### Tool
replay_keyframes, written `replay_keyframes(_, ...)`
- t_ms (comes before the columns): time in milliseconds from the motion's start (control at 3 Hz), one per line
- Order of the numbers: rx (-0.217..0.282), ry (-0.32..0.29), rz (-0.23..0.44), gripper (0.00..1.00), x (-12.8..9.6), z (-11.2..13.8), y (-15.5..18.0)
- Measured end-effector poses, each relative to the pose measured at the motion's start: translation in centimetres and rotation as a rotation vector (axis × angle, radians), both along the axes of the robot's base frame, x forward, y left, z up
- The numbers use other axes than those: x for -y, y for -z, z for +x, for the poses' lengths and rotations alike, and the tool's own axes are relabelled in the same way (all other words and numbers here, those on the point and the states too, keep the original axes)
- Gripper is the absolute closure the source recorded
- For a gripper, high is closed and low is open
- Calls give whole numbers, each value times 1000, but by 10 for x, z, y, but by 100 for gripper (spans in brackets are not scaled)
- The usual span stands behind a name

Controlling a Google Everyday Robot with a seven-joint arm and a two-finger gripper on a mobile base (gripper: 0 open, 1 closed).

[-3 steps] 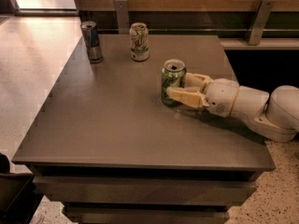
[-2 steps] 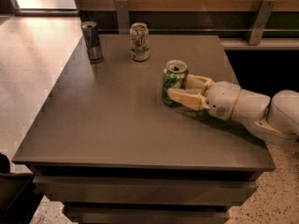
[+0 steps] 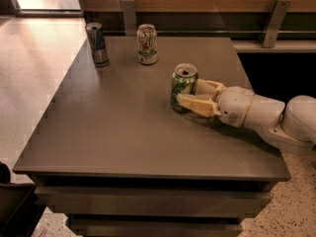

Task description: Place green can upright

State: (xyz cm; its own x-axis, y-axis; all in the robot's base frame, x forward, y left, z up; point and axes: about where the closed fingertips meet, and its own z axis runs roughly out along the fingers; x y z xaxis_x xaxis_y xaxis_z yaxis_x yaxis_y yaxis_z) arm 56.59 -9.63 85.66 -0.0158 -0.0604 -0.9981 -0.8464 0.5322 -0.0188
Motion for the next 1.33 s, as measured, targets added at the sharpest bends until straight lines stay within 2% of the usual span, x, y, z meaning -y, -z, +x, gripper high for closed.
replay_keyframes(667, 1, -8, 0, 13, -5, 0, -1)
replay_keyframes(1000, 2, -12, 0, 0, -7, 0, -2)
replay_keyframes(1333, 2, -12, 0, 0, -7, -1, -2)
